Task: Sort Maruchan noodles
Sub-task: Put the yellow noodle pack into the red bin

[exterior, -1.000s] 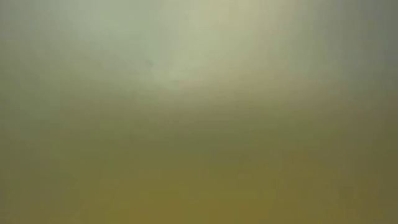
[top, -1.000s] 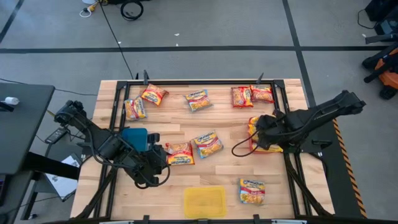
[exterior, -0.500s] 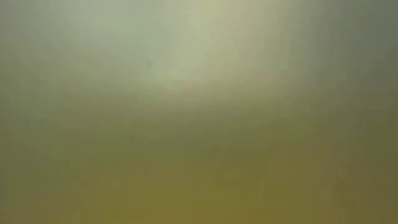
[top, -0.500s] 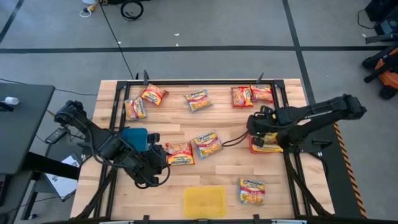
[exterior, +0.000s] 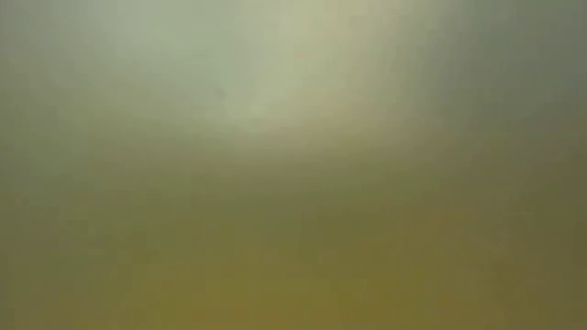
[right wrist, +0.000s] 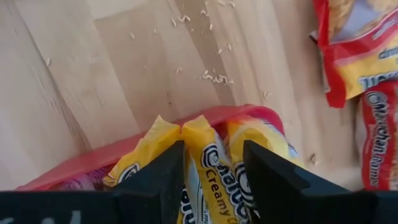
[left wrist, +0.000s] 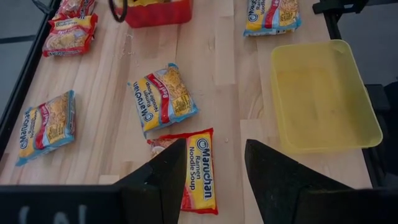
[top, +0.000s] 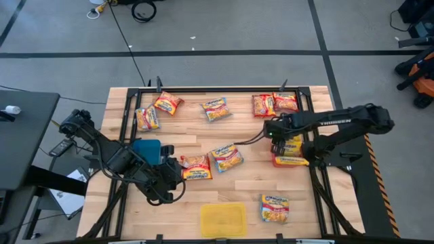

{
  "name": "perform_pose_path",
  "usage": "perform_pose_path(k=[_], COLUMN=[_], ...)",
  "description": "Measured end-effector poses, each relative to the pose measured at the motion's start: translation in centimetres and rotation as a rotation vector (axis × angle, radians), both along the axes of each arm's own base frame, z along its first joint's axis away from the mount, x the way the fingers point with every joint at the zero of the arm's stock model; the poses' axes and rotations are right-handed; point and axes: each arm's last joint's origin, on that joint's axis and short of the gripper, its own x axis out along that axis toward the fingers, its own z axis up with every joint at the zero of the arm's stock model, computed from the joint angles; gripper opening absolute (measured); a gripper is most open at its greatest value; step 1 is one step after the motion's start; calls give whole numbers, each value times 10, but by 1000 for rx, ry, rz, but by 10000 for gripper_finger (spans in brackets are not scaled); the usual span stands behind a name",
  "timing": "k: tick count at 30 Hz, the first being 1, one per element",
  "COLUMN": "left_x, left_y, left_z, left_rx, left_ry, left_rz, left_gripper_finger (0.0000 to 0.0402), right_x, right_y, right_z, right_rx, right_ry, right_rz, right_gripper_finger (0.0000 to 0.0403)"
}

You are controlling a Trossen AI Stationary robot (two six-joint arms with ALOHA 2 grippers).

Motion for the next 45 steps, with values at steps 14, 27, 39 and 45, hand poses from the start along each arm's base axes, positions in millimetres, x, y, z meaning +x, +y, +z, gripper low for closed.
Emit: perform_pose_path(k=[14, 27, 39, 45], left_x=[-5, -5, -4, -4], left_y=[-7, -7, -7, -7], left_z=[0, 0, 0, 0], left_rx=[-23, -23, -24, -39], left_ry=[2, 2, 2, 0], left_rz=[-19, -18, -17, -3], left_gripper_finger=[167, 167, 167, 167], right_x=[-5, -32, -37, -34], right_y=[-4, 0, 6, 4], right_z=[2, 22, 35, 22], right_rx=[40, 39, 42, -26], right_ry=[7, -54, -143, -94], right_rz=[-10, -73, -47, -71], right_gripper_finger=[12, 11, 14, 26])
